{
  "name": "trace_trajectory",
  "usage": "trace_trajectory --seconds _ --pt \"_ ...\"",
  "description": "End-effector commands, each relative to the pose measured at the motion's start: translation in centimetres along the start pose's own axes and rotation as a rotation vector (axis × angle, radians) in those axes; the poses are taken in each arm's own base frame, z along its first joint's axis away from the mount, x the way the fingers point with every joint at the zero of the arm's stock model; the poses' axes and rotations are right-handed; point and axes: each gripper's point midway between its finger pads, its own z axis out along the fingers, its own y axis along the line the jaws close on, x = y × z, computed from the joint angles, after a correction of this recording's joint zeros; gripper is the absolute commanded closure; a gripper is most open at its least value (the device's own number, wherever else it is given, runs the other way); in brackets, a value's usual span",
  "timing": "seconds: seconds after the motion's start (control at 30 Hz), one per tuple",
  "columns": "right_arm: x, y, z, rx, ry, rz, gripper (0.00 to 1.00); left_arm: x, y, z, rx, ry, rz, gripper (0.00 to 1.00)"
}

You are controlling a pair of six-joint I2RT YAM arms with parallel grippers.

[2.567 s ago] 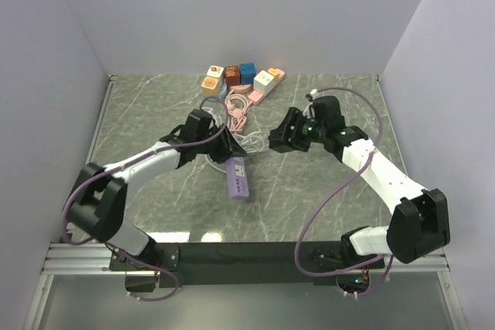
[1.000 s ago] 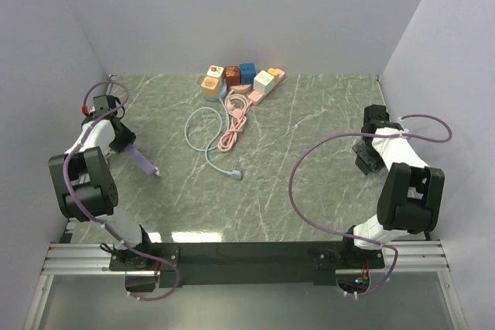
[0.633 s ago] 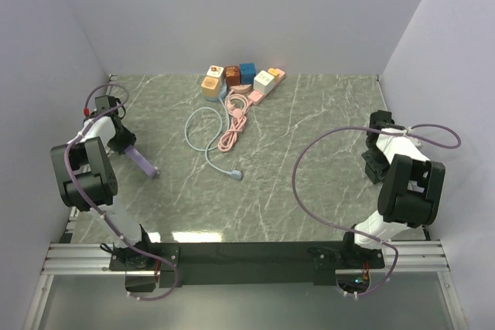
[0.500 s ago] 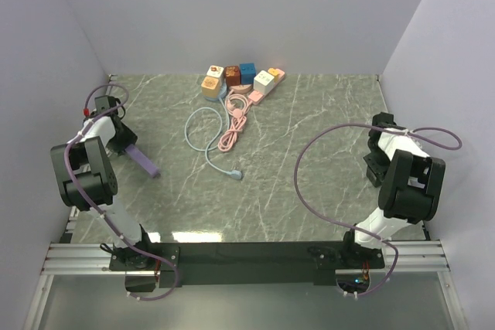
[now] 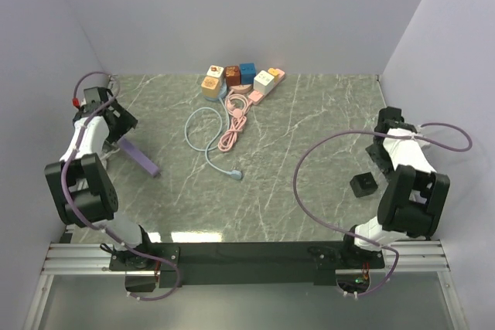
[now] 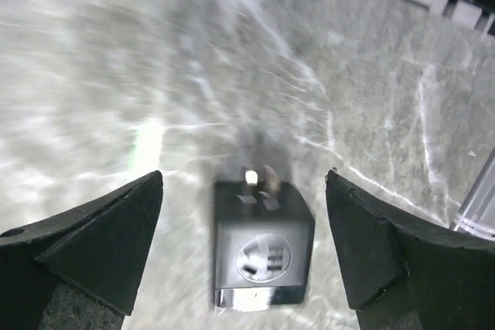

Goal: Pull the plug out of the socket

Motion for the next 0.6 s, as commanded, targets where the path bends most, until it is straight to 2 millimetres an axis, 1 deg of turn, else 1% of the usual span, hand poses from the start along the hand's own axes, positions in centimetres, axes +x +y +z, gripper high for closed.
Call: trace_trajectory --seconds 0.0,0.03,0.07,0.1,0.13,0.17,0.2,0.23,0.27,0.3,0.33,0.37,0.4,0.43,0.47,0.5,0.53,0.57 --pt "-3.9 0.7 -4.3 -0.103 -0.085 0.079 0.07 -3.0 -2.1 -4.8 0.113 -0.087 -0.031 0.01" --pt "-3.9 0.8 -4.9 -0.122 -0.079 0.076 0.07 -3.2 -2.3 -5.7 0.134 -0.100 -0.036 0.00" --pt "-4.1 0.9 -5.6 -0.145 -0.084 0.079 0.07 -3.0 -2.3 -6.2 0.139 -0.097 -0.037 0.00" --pt "-4.6 1.1 -6.8 -0.187 -0.100 0.079 0.05 -2.9 -2.7 -6.7 0.169 -0.089 -0.037 0.00" --pt "-4.3 1.6 -7.5 -0.231 -0.086 0.067 0.05 -2.8 -3.2 -7.8 0.205 -0.099 -0.030 0.01" --pt "-4.4 1.9 -8.1 -0.263 -0.086 0.054 0.05 -2.6 -3.6 -8.2 0.227 -0.104 -0.019 0.01" --pt "-4.5 2.1 -9.0 -0.297 -0.092 0.029 0.04 -2.3 -4.2 -8.8 0.259 -0.098 -0.006 0.01" --pt "-4.1 2.7 -9.7 -0.333 -0.088 0.001 0.04 -2.0 -5.1 -9.7 0.304 -0.096 0.016 0.00" --pt "-3.6 3.2 -10.3 -0.373 -0.073 -0.029 0.04 -1.3 -6.4 -10.5 0.355 -0.083 0.046 0.01" --pt "-3.4 3.5 -11.1 -0.404 -0.078 -0.066 0.04 -1.1 -7.4 -11.2 0.402 -0.085 0.079 0.01" --pt "-2.8 4.3 -12.0 -0.448 -0.083 -0.105 0.03 -0.6 -8.3 -12.0 0.439 -0.071 0.099 0.01" --pt "-2.4 5.0 -12.8 -0.489 -0.087 -0.133 0.03 0.1 -9.9 -13.2 0.495 -0.066 0.137 0.01" --pt "-1.6 5.8 -14.1 -0.562 -0.083 -0.183 0.03 0.5 -11.0 -13.8 0.535 -0.069 0.169 0.01" --pt "-1.4 6.6 -15.0 -0.604 -0.099 -0.199 0.03 0.9 -11.6 -14.4 0.551 -0.066 0.185 0.01" --pt "0.0 7.8 -16.6 -0.675 -0.099 -0.252 0.03 2.0 -13.1 -15.6 0.599 -0.052 0.221 0.00" --pt "1.2 9.1 -18.2 -0.768 -0.077 -0.305 0.03 2.7 -13.8 -16.1 0.637 -0.034 0.236 0.01" --pt "2.1 10.6 -19.8 -0.849 -0.079 -0.337 0.03 3.6 -15.1 -17.2 0.694 -0.030 0.253 0.00" --pt "4.0 11.8 -21.4 -0.916 -0.065 -0.399 0.04 4.4 -15.5 -17.5 0.718 -0.012 0.259 0.01"
